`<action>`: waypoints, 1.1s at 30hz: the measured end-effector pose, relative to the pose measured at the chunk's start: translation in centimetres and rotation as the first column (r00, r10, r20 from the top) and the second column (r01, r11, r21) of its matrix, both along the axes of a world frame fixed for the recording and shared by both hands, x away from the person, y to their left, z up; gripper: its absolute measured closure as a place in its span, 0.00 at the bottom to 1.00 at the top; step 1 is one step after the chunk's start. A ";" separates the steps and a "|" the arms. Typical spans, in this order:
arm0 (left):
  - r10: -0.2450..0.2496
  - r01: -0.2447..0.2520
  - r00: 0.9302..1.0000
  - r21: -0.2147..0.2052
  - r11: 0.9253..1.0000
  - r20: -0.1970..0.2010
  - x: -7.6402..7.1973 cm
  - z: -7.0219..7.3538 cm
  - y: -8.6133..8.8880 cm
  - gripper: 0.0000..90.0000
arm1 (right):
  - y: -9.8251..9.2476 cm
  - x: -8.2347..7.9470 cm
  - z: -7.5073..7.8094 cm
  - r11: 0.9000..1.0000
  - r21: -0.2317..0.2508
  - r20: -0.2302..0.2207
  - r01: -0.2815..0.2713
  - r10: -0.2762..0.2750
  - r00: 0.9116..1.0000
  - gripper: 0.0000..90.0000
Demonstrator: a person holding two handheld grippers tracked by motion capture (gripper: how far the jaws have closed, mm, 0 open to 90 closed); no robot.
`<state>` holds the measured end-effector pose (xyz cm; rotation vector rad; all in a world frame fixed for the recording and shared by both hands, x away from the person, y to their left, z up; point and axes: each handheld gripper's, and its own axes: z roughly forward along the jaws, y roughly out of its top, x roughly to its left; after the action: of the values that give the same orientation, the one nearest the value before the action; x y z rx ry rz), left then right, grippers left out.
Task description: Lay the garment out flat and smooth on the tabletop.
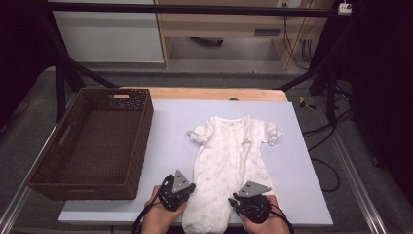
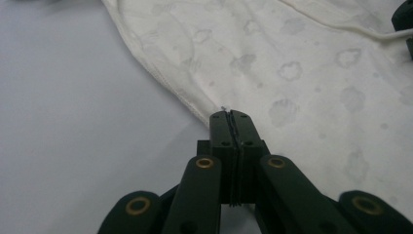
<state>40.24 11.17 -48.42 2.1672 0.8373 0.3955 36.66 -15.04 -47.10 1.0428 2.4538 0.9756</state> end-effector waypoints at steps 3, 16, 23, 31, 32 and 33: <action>0.005 -0.005 1.000 -0.004 1.000 0.001 -0.1 0.0 0.2 1.00 | 0.1 -0.1 0.0 1.000 -0.010 0.002 -0.004 0.004 1.000 0.90; 0.011 -0.011 1.000 -0.003 1.000 -0.003 -1.2 0.1 1.1 1.00 | 0.0 -0.6 0.0 1.000 0.001 -0.016 -0.024 0.024 1.000 0.94; 0.021 -0.021 1.000 -0.012 1.000 0.002 -1.4 -0.1 1.1 1.00 | -2.0 -0.9 1.0 0.996 0.083 0.028 0.026 -0.028 0.999 0.74; 0.018 -0.018 1.000 -0.011 1.000 0.000 -1.3 0.0 1.1 1.00 | -8.0 0.4 1.4 0.964 0.087 0.060 0.253 -0.258 0.964 0.63; 0.018 -0.018 1.000 -0.011 1.000 -0.001 -1.3 0.0 1.1 1.00 | -8.6 0.5 1.2 0.957 0.081 0.050 0.280 -0.284 0.958 0.61; 0.018 -0.018 1.000 -0.012 1.000 -0.001 -1.2 0.0 1.1 1.00 | -9.1 0.6 1.1 0.952 0.075 0.041 0.297 -0.301 0.953 0.60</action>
<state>38.99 12.25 -48.46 2.1503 0.8576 0.3977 37.21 -24.18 -46.00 1.3463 2.1497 0.9765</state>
